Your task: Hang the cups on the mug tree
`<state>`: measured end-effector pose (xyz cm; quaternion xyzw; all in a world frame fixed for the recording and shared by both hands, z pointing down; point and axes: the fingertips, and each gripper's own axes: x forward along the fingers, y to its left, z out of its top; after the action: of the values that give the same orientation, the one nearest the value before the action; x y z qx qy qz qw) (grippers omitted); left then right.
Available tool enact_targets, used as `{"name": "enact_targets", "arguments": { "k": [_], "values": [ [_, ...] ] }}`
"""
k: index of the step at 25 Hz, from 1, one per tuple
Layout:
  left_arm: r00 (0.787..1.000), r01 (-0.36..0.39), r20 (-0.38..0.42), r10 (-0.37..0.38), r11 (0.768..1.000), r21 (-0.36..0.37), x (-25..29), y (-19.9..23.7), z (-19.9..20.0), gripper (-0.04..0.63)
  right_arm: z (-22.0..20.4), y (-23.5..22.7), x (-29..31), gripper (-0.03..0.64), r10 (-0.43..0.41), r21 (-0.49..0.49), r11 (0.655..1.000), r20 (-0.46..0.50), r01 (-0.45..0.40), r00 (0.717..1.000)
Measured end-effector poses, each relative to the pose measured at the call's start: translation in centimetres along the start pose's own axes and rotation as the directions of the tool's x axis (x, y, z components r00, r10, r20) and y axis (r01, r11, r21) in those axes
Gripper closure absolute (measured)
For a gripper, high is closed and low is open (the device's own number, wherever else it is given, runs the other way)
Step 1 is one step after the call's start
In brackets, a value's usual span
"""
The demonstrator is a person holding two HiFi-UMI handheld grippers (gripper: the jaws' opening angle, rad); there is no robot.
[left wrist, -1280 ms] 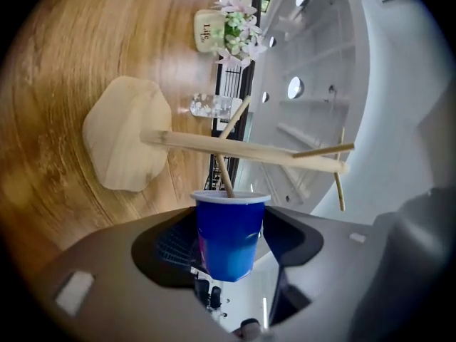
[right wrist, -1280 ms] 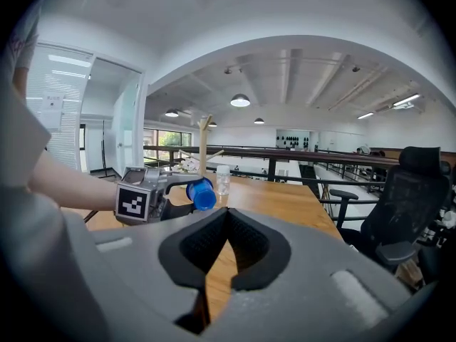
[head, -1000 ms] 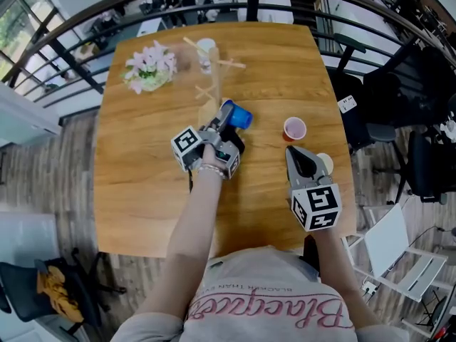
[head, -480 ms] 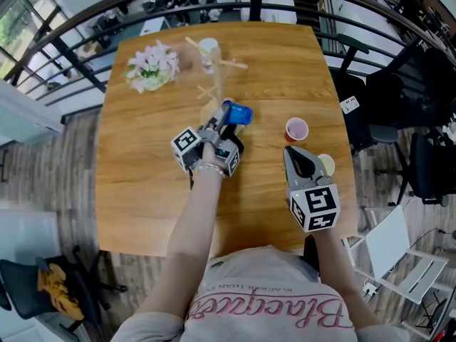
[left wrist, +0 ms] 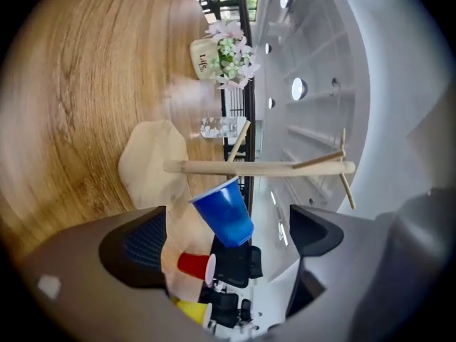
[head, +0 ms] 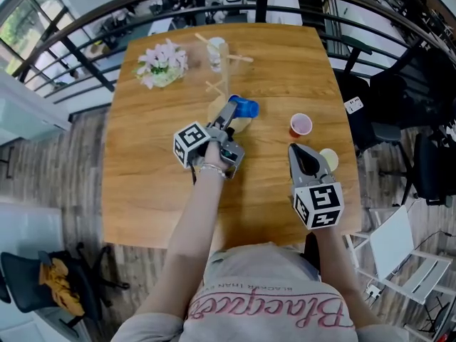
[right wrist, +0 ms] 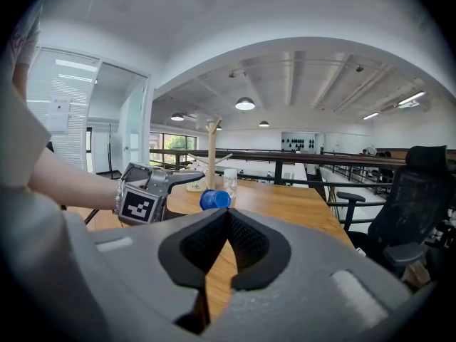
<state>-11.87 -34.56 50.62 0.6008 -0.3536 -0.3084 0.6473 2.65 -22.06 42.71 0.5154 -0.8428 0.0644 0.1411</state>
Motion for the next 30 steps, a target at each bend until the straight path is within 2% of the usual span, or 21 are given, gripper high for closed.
{"name": "enact_targets", "arguments": {
  "k": [2,4,6,8,11,13,15,19,21,27,28,30],
  "values": [
    [1.0,-0.022,-0.012,0.023,0.995,0.098,-0.8,-0.5,-0.4,0.048,0.0,0.4,-0.4,0.615,-0.002,0.013,1.0,0.007,0.002,1.0],
    [0.998,-0.045,-0.021,0.051,0.976,0.213,-1.7,-1.0,-0.7,0.051,-0.1,1.0,-0.7,0.615,-0.003,0.024,1.0,0.011,0.003,1.0],
    [0.996,-0.071,-0.018,0.083,0.936,0.345,-2.6,-1.6,-1.0,0.065,-0.2,1.5,-1.0,0.615,-0.003,0.029,1.0,0.015,0.002,1.0],
    [0.994,-0.095,-0.007,0.112,0.873,0.479,-3.5,-2.1,-1.2,0.082,-0.2,2.1,-1.2,0.615,-0.002,0.032,0.999,0.021,0.001,1.0],
    [0.99,-0.12,0.021,0.139,0.754,0.646,-4.8,-2.9,-1.6,0.104,-0.1,2.8,-1.4,0.615,0.0,0.035,0.999,0.034,-0.001,0.999],
    [0.989,-0.129,0.046,0.14,0.664,0.737,-5.7,-3.7,-1.8,0.126,0.3,3.2,-1.5,0.615,0.001,0.035,0.999,0.045,-0.002,0.999],
    [0.99,-0.129,0.074,0.121,0.554,0.823,-6.6,-5.2,-2.0,0.142,0.6,3.5,-1.6,0.615,0.001,0.036,0.999,0.054,-0.002,0.999],
    [0.991,-0.128,0.109,0.078,0.302,0.945,-7.9,-8.1,-3.0,0.199,1.1,4.0,-1.7,0.615,0.0,0.039,0.999,0.067,-0.003,0.998],
    [0.99,-0.139,0.128,0.062,0.202,0.969,-8.4,-9.1,-3.4,0.233,1.2,4.2,-1.8,0.615,0.003,0.038,0.999,0.069,-0.006,0.998],
    [0.977,-0.214,0.214,0.003,-0.014,0.977,-10.2,-10.7,-4.3,0.367,1.3,4.2,-2.2,0.615,-0.003,0.043,0.999,0.082,-0.001,0.997],
    [0.973,-0.23,0.23,-0.013,-0.038,0.972,-10.5,-10.9,-4.4,0.388,1.3,4.1,-2.3,0.615,-0.004,0.044,0.999,0.085,0.001,0.996],
    [0.966,-0.255,0.253,-0.045,-0.058,0.965,-10.9,-11.3,-4.6,0.495,1.3,3.8,-2.6,0.615,-0.009,0.047,0.999,0.091,0.005,0.996]
  ]
}}
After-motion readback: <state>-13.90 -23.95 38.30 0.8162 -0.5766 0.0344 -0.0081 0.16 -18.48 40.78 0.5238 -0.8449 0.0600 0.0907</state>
